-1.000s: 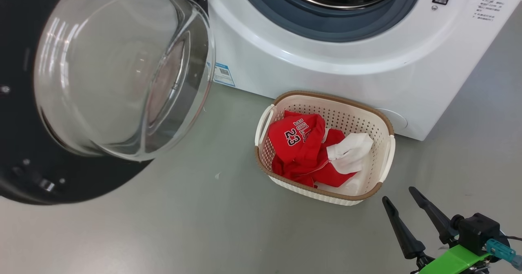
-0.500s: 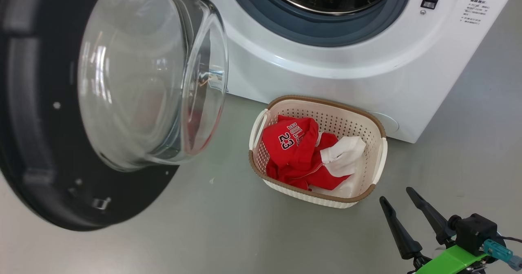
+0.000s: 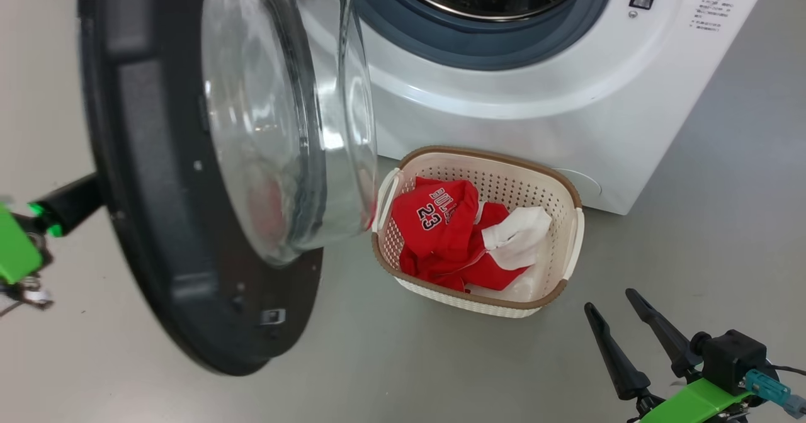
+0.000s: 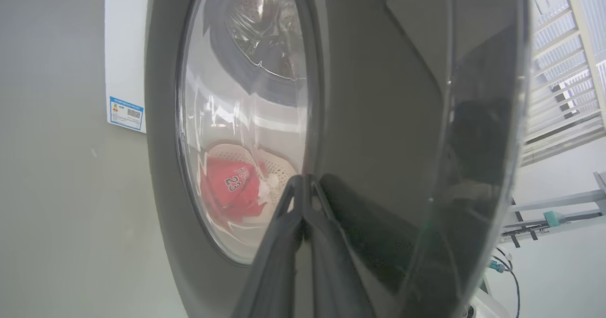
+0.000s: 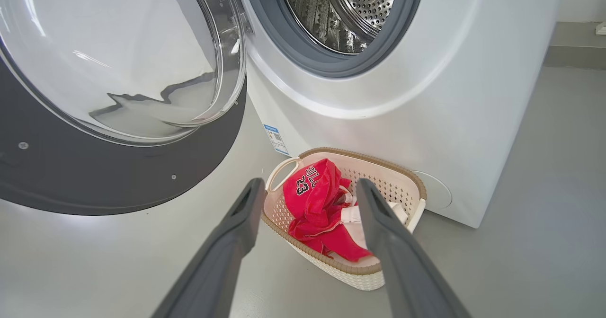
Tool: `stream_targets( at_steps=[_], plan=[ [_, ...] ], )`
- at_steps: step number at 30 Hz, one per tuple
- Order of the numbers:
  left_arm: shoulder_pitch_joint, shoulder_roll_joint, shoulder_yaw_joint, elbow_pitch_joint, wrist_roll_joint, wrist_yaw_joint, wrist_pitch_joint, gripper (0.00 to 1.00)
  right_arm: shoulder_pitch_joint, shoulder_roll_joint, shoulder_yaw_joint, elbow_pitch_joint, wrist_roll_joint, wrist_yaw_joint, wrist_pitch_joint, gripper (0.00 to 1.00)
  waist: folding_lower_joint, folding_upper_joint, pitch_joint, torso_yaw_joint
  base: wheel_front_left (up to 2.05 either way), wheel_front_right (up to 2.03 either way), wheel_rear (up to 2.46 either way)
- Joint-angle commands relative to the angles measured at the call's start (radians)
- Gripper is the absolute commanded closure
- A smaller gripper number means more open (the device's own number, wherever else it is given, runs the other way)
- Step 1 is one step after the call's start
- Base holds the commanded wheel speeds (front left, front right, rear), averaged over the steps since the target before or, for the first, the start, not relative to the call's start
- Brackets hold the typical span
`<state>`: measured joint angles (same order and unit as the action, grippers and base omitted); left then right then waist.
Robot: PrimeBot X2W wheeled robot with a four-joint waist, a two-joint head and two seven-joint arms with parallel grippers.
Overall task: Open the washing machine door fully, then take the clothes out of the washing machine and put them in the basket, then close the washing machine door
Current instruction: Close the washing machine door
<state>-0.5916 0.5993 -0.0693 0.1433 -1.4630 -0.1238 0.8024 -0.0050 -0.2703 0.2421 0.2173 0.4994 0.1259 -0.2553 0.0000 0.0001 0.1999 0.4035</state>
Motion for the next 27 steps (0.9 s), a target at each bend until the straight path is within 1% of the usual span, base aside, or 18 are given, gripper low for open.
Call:
stream_targets(
  at_steps=[1, 9, 11, 26, 27],
  plan=[
    [-0.032, 0.032, 0.023, -0.056, -0.014, -0.007, -0.012, 1.00, -0.014, -0.010, 0.015, -0.025, 0.001, 0.005, -0.006, 0.00, 0.0000, -0.0001, 0.008, -0.008, 0.00, 0.00, 0.00],
    [-0.072, -0.025, -0.050, -0.123, -0.024, -0.007, -0.071, 1.00, -0.022, -0.010, 0.008, -0.026, -0.001, 0.005, -0.006, 0.00, 0.0000, -0.0001, 0.021, -0.024, 0.00, 0.00, 0.00],
    [-0.074, -0.031, -0.061, -0.125, -0.024, -0.007, -0.087, 1.00, -0.025, -0.009, 0.008, -0.026, -0.002, 0.005, -0.006, 0.00, 0.0000, -0.0001, 0.022, -0.028, 0.00, 0.00, 0.00],
    [-0.052, -0.016, -0.083, -0.114, -0.027, -0.007, -0.203, 1.00, -0.019, -0.002, -0.004, -0.025, -0.003, 0.005, -0.006, 0.00, 0.0000, -0.0001, 0.012, -0.025, 0.00, 0.00, 0.00],
    [-0.046, -0.014, -0.082, -0.112, -0.026, -0.007, -0.214, 0.90, -0.019, -0.001, -0.002, -0.024, -0.003, 0.005, -0.006, 0.00, 0.0000, -0.0001, 0.009, -0.025, 0.00, 0.00, 0.00]
  ],
)
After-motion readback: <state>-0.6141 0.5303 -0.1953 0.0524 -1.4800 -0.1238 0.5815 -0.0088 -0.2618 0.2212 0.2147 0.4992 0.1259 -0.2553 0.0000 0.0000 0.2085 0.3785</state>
